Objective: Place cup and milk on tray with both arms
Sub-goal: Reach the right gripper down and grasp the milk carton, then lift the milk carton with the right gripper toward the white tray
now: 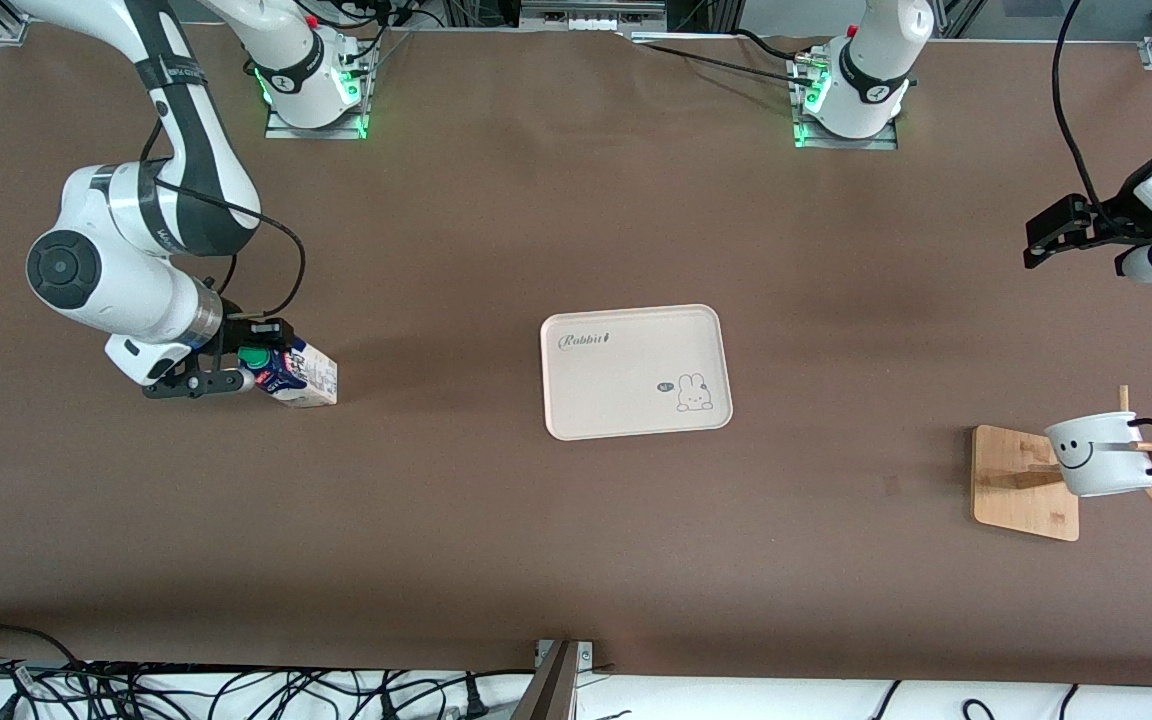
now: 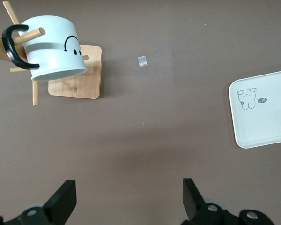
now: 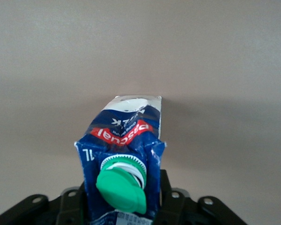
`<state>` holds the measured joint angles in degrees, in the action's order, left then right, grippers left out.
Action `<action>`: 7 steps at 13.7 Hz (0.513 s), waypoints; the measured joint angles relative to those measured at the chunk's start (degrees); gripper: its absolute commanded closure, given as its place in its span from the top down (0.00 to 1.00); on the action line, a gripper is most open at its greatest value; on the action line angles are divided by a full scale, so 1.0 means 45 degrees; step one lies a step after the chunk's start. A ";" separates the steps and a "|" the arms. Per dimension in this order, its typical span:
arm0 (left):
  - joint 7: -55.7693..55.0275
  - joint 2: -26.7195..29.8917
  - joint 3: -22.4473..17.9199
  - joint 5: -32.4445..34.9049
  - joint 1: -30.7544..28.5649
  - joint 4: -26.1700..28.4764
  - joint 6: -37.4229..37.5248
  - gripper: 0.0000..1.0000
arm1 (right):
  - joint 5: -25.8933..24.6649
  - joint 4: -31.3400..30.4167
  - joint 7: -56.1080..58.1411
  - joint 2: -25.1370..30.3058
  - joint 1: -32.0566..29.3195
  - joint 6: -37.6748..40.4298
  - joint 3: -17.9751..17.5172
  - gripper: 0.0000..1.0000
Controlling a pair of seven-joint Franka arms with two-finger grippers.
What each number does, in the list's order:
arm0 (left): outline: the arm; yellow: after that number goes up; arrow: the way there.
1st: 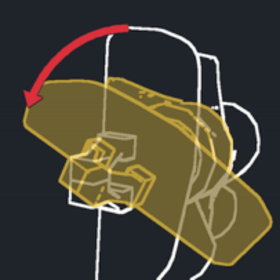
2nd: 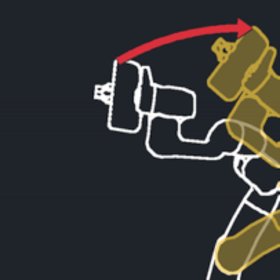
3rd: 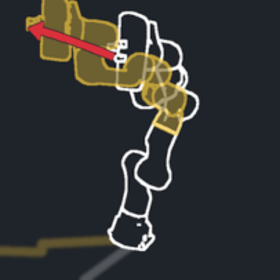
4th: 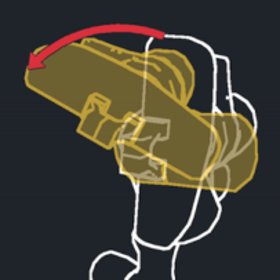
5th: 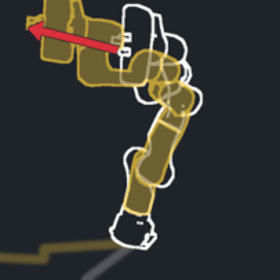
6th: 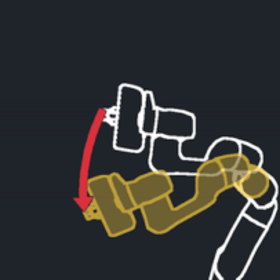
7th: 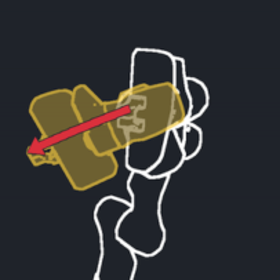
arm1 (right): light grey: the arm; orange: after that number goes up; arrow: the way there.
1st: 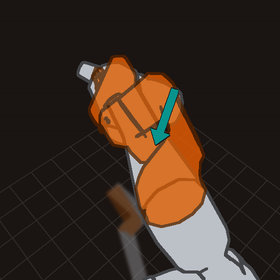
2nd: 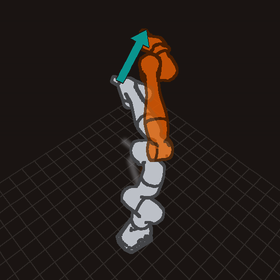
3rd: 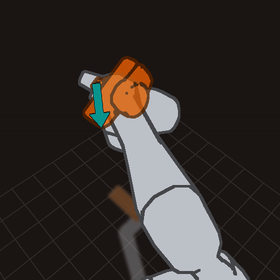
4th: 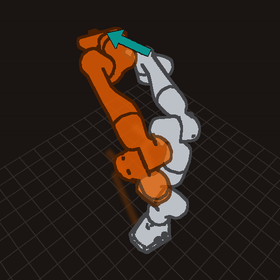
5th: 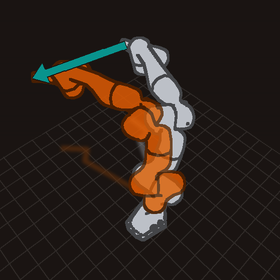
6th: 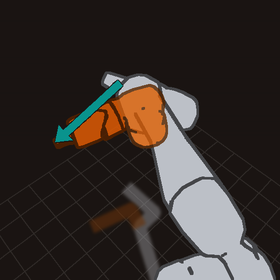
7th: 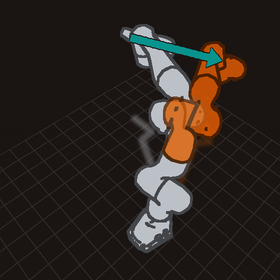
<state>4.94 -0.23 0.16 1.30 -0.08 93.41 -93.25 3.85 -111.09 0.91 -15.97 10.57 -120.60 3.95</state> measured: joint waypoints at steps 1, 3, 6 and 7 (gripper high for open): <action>0.0000 0.0000 0.0000 0.0000 0.0000 0.0000 0.0000 1.00 | 0.0000 0.0001 0.0000 0.0003 0.0000 -0.0005 0.0000 0.51; 0.0000 0.0000 0.0000 0.0000 0.0000 0.0000 0.0000 1.00 | 0.0000 0.0022 -0.0001 0.0014 0.0001 -0.0032 0.0000 0.51; 0.0000 -0.0001 0.0000 0.0000 0.0000 0.0000 0.0000 1.00 | 0.0014 0.0432 -0.0395 0.0042 0.0179 0.0128 -0.0007 0.51; 0.0000 -0.0001 0.0000 0.0000 -0.0001 0.0000 0.0000 1.00 | 0.0017 0.0773 -0.0865 0.0040 0.0412 0.0481 -0.0017 0.51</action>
<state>4.94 -0.24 0.16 1.30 -0.08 93.41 -93.25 3.93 -107.61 -2.98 -15.79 12.42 -118.44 3.87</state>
